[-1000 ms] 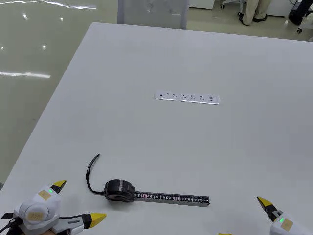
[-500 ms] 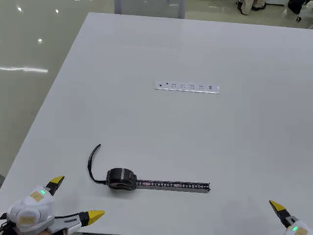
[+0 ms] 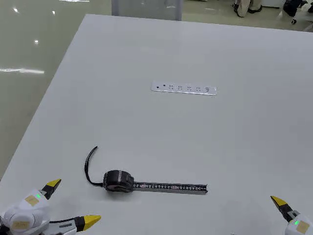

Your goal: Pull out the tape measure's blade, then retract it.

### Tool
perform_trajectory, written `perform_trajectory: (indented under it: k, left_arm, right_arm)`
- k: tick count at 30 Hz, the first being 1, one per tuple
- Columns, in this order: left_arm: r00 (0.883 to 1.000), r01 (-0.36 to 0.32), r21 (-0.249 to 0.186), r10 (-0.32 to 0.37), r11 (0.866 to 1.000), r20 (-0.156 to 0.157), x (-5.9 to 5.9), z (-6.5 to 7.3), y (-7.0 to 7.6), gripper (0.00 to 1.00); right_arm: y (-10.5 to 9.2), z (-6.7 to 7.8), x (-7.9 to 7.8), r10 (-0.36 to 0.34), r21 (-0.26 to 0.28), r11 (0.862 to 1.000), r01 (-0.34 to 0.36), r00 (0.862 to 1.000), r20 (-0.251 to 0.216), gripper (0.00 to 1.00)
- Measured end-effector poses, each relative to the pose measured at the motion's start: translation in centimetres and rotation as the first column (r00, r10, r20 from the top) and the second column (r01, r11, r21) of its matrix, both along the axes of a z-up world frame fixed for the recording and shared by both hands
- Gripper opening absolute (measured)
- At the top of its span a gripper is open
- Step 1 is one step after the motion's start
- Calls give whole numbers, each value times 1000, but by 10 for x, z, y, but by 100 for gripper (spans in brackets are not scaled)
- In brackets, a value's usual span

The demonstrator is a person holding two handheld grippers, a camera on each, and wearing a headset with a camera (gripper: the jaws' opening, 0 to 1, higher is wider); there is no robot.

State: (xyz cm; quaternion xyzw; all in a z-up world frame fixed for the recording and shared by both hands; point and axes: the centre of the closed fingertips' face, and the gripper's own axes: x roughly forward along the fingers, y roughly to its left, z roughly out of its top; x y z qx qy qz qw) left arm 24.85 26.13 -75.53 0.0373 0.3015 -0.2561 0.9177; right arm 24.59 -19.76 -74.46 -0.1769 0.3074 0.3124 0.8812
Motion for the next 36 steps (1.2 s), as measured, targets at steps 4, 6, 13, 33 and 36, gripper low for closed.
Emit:
perform_trajectory:
  k: [4,6,13,33,36]
  left_arm:
    - [1000,-22,-19,23,1000,5,2,3,-1,100]
    - [1000,-20,-31,21,999,9,3,4,-2,100]
    - [1000,-15,-14,15,1000,11,5,5,1,100]
    - [999,-35,-5,35,999,9,0,8,11,100]
    - [999,-36,-5,36,999,6,0,7,11,100]
  right_arm:
    - [-4,-6,-9,-35,33,999,37,998,-56,100]
    - [0,-2,-9,-21,55,998,23,999,-31,100]
    - [-9,-2,-8,-48,21,999,49,998,-35,100]
    - [-6,-1,-11,-33,38,999,35,998,-60,100]
    - [-4,2,-11,-21,38,999,22,999,-44,100]
